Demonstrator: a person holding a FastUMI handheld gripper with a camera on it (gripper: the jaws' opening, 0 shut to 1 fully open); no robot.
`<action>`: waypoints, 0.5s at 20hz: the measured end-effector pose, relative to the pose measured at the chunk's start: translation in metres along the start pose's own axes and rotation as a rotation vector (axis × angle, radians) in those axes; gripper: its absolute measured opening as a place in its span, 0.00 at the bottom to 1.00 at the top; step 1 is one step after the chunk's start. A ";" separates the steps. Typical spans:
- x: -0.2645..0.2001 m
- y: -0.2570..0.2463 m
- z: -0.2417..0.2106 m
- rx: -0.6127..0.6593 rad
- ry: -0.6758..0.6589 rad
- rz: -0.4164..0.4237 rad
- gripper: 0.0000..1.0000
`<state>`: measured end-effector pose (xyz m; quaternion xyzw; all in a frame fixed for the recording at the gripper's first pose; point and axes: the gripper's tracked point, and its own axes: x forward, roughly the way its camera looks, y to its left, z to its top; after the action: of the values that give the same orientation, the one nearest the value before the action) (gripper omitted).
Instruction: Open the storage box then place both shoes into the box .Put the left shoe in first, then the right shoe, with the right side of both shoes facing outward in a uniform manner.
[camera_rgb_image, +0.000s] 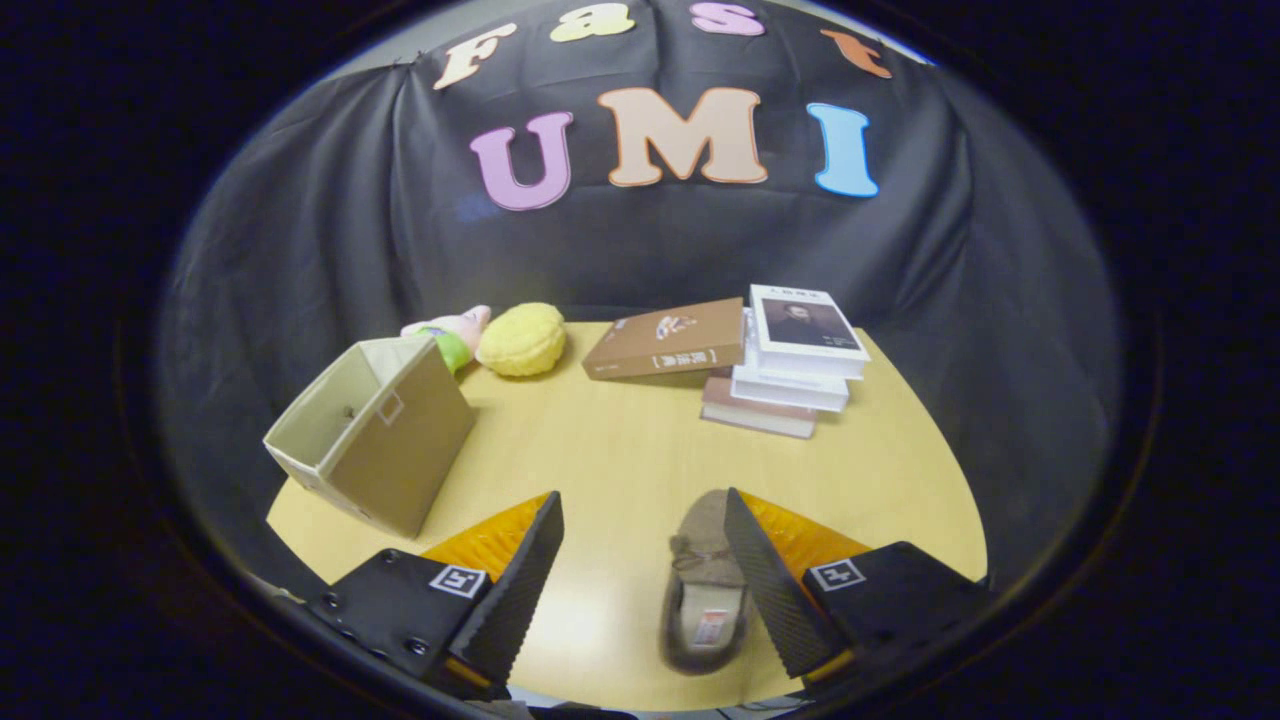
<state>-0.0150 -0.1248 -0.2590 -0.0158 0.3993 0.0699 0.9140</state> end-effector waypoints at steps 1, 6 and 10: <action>0.002 -0.008 -0.007 0.001 0.014 -0.011 1.00; 0.009 -0.049 -0.043 0.000 0.092 -0.045 1.00; 0.025 -0.061 -0.075 -0.018 0.160 -0.051 1.00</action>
<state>-0.0441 -0.1887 -0.3301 -0.0395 0.4698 0.0487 0.8806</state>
